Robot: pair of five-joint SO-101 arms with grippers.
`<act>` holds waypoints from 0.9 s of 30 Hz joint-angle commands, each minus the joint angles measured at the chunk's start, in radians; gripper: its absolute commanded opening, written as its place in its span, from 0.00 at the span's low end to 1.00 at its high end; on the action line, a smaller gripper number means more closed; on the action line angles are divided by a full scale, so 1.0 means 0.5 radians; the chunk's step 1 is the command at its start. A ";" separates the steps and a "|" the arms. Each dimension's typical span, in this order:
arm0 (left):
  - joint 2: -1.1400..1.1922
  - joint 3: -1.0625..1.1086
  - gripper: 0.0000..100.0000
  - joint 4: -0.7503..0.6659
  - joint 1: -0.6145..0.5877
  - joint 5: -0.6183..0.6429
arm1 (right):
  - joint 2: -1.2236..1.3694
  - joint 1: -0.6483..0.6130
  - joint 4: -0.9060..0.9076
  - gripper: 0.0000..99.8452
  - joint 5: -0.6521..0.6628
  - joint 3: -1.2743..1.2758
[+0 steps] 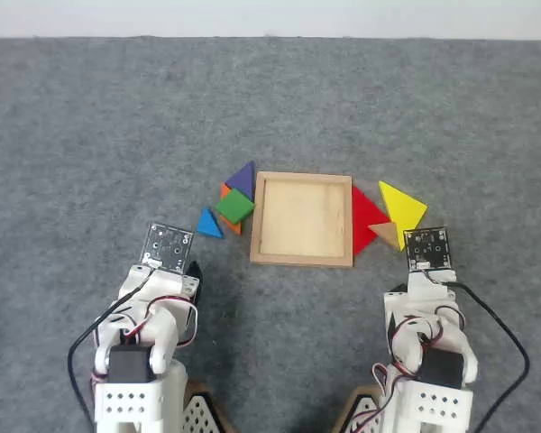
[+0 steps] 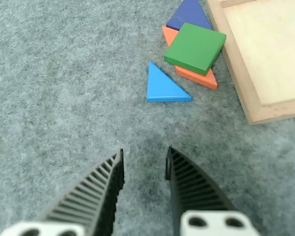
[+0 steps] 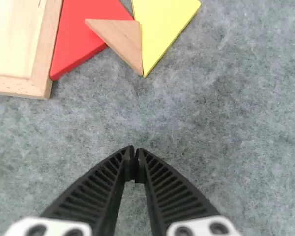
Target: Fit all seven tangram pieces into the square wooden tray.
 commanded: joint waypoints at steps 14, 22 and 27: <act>-0.034 -0.023 0.14 0.006 -0.012 0.018 | 0.011 0.302 0.072 0.01 0.512 -0.261; -0.034 -0.023 0.14 0.006 -0.012 0.018 | 0.106 0.112 0.063 0.01 0.525 -0.417; -0.034 -0.023 0.14 0.006 -0.012 0.018 | 0.683 0.084 -0.051 0.01 0.519 -0.835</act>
